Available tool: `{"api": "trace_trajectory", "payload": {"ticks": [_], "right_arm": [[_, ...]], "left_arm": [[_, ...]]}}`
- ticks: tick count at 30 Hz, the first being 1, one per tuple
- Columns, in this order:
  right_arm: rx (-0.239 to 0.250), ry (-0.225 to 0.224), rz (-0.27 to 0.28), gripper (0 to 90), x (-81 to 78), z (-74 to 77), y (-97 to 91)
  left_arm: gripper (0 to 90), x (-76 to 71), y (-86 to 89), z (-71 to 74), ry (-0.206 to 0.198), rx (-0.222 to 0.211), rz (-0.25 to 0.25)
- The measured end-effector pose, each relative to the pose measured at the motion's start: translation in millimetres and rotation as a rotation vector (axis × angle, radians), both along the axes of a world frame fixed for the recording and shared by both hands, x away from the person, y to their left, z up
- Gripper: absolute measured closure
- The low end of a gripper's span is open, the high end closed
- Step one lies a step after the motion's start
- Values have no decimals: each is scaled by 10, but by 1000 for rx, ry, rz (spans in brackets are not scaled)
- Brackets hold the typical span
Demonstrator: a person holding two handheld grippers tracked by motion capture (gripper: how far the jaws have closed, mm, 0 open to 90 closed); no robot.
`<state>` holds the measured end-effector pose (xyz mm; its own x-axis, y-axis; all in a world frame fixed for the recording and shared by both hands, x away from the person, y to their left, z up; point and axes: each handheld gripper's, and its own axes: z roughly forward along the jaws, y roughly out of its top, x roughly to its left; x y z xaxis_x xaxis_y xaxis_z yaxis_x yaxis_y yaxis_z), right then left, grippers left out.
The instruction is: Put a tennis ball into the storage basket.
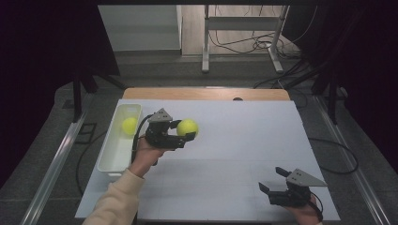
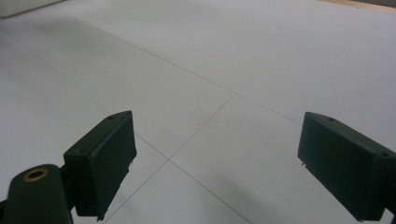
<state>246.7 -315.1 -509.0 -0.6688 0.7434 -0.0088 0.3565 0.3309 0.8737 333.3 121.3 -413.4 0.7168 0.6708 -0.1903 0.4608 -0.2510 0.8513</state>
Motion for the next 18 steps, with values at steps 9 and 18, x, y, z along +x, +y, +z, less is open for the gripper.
{"api": "trace_trajectory", "payload": {"ticks": [9,18], "right_arm": [[-4,1,-3,116,1,-1,2],[-4,1,-2,116,0,1,3]], "left_arm": [[269,-21,108,31,-6,-6,19],[269,-45,194,63,-10,-11,35]]}}
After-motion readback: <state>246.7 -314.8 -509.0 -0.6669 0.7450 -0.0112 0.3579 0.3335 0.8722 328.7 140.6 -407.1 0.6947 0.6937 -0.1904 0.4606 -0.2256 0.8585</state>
